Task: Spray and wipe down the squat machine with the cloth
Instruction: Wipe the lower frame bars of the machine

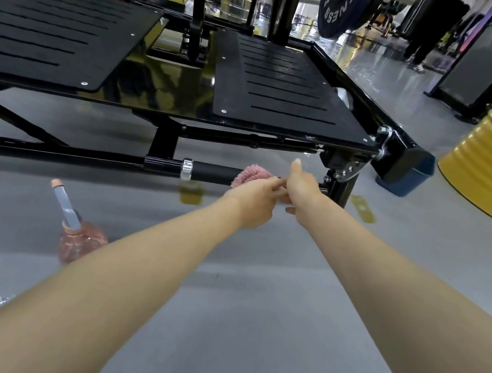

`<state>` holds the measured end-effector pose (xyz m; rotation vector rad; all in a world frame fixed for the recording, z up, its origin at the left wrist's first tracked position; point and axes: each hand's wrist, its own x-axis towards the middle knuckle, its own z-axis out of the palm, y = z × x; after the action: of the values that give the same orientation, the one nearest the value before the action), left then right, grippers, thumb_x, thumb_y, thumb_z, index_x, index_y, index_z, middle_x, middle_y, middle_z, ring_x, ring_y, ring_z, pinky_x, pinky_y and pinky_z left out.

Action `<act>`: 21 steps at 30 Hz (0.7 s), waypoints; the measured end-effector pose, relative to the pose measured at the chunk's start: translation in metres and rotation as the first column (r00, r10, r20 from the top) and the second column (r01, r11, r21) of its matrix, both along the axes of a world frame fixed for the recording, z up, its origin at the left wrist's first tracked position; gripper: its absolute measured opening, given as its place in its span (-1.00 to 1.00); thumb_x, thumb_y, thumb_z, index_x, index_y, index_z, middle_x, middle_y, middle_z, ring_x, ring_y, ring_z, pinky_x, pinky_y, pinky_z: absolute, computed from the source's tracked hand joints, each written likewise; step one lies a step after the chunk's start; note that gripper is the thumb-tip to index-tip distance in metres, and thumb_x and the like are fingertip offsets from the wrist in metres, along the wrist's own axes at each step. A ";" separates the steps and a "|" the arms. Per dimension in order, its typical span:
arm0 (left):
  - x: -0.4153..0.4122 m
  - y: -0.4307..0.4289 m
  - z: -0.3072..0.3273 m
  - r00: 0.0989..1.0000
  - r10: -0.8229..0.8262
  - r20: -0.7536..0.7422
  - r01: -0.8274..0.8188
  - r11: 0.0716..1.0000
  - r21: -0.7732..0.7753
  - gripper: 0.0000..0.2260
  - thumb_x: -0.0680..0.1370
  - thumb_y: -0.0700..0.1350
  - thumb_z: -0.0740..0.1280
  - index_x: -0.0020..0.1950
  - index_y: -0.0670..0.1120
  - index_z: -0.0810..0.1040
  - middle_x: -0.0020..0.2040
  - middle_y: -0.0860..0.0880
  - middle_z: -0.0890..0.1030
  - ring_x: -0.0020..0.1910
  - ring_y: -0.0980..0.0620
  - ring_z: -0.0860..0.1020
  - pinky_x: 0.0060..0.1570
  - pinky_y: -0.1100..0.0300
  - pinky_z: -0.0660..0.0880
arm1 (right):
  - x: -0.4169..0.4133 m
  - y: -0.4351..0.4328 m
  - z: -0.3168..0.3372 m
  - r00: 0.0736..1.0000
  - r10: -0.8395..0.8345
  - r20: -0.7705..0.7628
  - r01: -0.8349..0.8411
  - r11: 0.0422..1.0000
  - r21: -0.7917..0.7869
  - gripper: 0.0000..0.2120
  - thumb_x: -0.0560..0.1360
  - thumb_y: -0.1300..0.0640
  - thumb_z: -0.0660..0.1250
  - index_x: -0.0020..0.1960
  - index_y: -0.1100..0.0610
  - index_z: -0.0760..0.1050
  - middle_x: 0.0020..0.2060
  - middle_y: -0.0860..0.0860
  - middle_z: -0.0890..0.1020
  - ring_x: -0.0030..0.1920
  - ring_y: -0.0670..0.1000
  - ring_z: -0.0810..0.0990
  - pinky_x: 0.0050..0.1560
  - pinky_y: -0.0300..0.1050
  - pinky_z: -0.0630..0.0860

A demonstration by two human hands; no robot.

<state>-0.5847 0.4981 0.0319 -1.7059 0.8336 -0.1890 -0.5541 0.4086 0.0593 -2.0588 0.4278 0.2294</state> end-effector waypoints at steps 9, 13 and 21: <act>-0.012 0.069 -0.001 0.977 -0.212 -0.002 0.212 0.976 -0.040 -0.88 0.45 -0.11 0.32 -0.11 0.01 0.66 -0.05 0.06 0.59 0.11 -0.09 0.38 0.03 0.11 0.34 | -0.025 0.002 0.011 0.942 0.296 -0.159 -0.307 0.950 -0.049 -0.55 0.65 -0.09 -0.02 0.14 0.22 0.48 -0.20 0.07 0.51 -0.17 0.08 0.55 0.03 0.00 0.47; -0.033 0.112 -0.002 0.989 -0.148 0.007 0.140 0.920 -0.365 -0.81 0.39 0.07 0.38 -0.03 0.11 0.66 0.02 0.11 0.63 0.11 0.08 0.51 0.10 0.24 0.40 | -0.033 0.005 0.011 0.883 0.394 -0.254 -0.441 0.882 -0.167 -0.76 0.62 0.13 0.09 0.13 0.21 0.47 -0.10 0.16 0.51 -0.13 0.12 0.55 0.00 0.00 0.49; -0.090 0.218 0.004 0.988 -0.155 0.011 0.123 0.735 -0.667 -0.64 0.51 -0.38 -0.02 0.16 -0.19 0.46 0.12 -0.12 0.55 0.02 -0.14 0.51 -0.20 0.06 0.53 | -0.056 0.075 -0.012 0.643 0.624 -0.444 -0.747 0.638 -0.186 -0.67 0.63 0.15 0.10 0.35 0.26 0.30 -0.06 0.18 0.55 -0.14 0.12 0.53 -0.10 -0.09 0.47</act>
<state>-0.6743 0.7158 0.0361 -2.3247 1.0016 -0.6183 -0.6098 0.4832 0.0475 -2.4739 -0.1924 1.0728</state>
